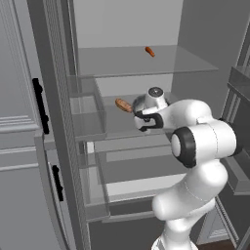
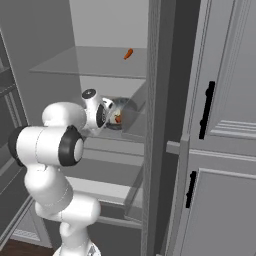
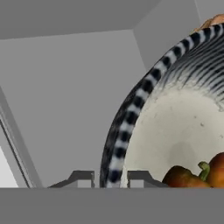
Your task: Pick the chicken drumstick and bell pepper from their plates and place them in the bowl. Then put the bowl in the fridge.
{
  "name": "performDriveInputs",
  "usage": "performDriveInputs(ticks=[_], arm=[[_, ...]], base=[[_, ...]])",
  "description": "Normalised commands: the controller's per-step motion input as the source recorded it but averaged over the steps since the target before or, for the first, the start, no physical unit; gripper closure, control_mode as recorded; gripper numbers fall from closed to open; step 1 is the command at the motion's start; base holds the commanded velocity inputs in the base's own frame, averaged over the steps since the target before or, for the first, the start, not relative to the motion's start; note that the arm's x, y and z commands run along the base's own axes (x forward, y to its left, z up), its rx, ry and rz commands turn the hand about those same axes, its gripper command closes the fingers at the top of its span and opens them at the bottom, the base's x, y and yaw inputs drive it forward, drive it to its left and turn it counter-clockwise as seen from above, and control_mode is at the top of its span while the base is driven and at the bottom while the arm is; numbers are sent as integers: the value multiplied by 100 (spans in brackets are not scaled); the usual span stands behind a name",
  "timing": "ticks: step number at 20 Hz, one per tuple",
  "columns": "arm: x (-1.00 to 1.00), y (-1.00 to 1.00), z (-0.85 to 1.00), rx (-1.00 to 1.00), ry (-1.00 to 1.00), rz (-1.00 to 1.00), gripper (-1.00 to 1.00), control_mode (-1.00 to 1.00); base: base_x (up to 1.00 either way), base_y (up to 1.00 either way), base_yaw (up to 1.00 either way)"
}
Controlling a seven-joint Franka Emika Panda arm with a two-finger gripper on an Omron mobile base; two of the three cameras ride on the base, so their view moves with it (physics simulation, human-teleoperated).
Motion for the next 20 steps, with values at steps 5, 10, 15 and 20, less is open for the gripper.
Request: performDriveInputs(ticks=[5, 10, 15, 20], arm=[[-17, 1, 32, 0, -18, 2, -100, -100], [-48, 1, 60, 0, -19, 0, -100, -100], [-100, 0, 34, 2, -3, -7, -100, -100], [-100, -1, 22, 4, 0, -13, -100, -100]], base=[[0, 0, 0], [0, 0, 0], [0, 0, 0], [0, 0, 0]])
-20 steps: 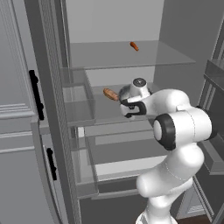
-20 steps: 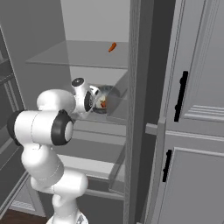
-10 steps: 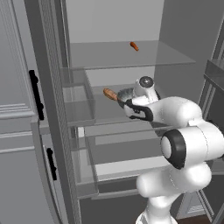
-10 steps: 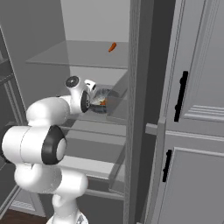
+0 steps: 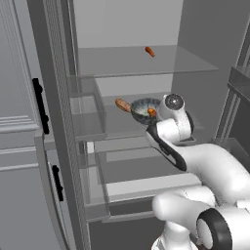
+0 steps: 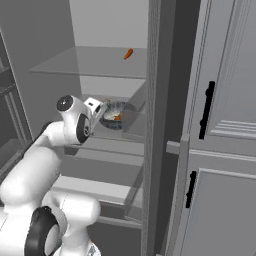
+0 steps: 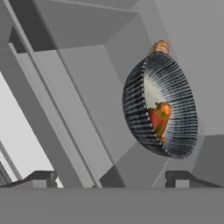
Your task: Pick the chicken drumstick and bell pepper from their plates and place them in the bowl. Then put the bowl in the fridge.
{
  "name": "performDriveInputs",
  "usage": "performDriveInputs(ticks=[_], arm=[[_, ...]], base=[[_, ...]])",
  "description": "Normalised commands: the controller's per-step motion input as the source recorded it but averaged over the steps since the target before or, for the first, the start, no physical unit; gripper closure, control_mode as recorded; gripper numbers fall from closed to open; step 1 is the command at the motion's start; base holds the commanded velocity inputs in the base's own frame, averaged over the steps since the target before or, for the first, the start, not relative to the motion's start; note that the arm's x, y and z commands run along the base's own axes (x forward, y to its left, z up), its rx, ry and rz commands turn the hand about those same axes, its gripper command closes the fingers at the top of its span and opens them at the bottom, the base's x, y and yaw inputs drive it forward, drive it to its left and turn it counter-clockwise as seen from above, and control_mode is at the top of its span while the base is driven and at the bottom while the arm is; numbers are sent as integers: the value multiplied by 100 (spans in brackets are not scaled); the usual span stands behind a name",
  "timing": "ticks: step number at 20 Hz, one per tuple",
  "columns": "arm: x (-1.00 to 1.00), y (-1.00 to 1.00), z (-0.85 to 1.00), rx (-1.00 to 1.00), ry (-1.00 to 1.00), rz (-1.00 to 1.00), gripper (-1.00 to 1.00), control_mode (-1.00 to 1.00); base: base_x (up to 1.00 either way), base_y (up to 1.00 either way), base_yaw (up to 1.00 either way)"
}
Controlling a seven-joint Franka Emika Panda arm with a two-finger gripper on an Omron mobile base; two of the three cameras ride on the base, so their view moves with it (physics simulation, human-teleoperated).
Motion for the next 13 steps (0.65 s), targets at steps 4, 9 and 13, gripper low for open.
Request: performDriveInputs(ticks=[4, 9, 13], arm=[[-100, -5, 27, 3, 0, -13, -100, -100], [-100, -1, 16, 4, 0, -17, -100, -100], [-100, -3, 5, 4, -5, -22, -100, -100]], base=[[0, 0, 0], [0, 0, 0], [0, 0, 0]])
